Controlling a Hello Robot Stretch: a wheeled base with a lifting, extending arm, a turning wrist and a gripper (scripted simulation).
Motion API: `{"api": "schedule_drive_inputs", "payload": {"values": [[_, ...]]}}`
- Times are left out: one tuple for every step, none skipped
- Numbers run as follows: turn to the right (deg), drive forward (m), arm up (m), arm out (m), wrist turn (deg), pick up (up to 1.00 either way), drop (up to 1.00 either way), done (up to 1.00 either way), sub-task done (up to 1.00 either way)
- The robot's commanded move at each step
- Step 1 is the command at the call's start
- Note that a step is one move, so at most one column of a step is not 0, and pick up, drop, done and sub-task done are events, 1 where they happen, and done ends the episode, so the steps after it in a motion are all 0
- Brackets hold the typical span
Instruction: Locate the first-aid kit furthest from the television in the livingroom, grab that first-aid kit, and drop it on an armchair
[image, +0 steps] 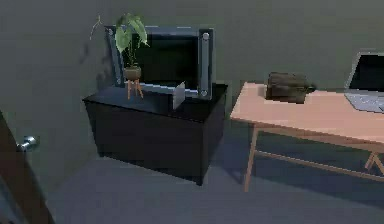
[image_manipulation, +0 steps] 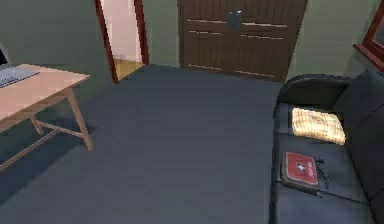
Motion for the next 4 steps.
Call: {"api": "schedule_drive_inputs", "payload": {"values": [[0.0, 0.85, 0.00, 0.00, 0.0, 0.00, 0.00, 0.00, 0.00], [45.0, 0.00, 0.00, 0.00, 0.0, 0.00, 0.00, 0.00, 0.00], [45.0, 0.00, 0.00, 0.00, 0.0, 0.00, 0.00, 0.00, 0.00], [45.0, 0.00, 0.00, 0.00, 0.0, 0.00, 0.00, 0.00, 0.00]]}}
